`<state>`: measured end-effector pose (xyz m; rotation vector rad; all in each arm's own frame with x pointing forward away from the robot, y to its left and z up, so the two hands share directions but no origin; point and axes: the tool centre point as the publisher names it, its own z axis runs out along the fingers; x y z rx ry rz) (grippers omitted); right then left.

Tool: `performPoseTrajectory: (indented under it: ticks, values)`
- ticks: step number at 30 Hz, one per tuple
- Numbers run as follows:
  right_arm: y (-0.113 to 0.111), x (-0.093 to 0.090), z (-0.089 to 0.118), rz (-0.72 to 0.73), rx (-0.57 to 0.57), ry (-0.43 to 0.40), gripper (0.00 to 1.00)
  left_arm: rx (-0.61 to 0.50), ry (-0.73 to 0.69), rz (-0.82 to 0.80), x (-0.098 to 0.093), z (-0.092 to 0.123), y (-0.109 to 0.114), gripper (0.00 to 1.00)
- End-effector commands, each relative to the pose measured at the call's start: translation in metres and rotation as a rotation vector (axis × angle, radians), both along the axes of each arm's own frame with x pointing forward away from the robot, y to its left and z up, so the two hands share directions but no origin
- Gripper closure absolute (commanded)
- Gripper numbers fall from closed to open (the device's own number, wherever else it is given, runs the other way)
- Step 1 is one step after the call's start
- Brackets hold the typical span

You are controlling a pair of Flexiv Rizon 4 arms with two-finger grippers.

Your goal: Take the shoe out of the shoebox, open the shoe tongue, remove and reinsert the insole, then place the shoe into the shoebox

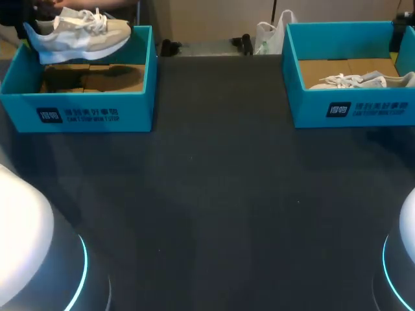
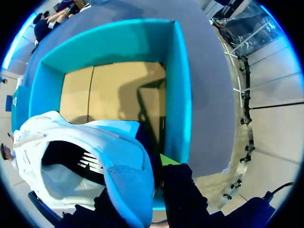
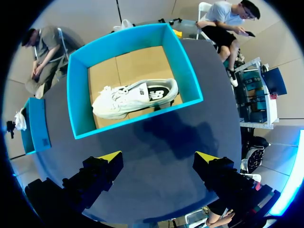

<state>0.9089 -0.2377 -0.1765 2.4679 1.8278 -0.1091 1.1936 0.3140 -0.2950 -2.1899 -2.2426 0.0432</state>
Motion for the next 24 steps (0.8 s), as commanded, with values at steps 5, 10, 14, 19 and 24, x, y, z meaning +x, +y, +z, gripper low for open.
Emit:
performPoseTrajectory:
  ticks: [5, 10, 14, 19, 24]
  values:
    - [0.000, -0.001, 0.000, -0.001, 0.000, -0.001, 0.00, -0.002, 0.035, -0.029, -0.013, 0.052, 0.001, 1.00]
    - [0.000, -0.001, 0.000, -0.001, 0.000, -0.001, 0.00, 0.019, 0.028, -0.035, -0.025, 0.067, -0.003, 1.00]
    - [0.000, -0.001, 0.000, -0.001, 0.000, -0.001, 0.00, 0.038, 0.008, -0.043, -0.039, 0.082, -0.006, 1.00]
    - [0.000, -0.001, 0.000, -0.001, 0.000, -0.001, 0.00, 0.034, 0.006, -0.053, -0.055, 0.097, -0.012, 1.00]
    - [0.000, -0.001, 0.000, -0.001, 0.000, -0.001, 0.00, 0.051, -0.010, -0.062, -0.068, 0.108, -0.021, 1.00]
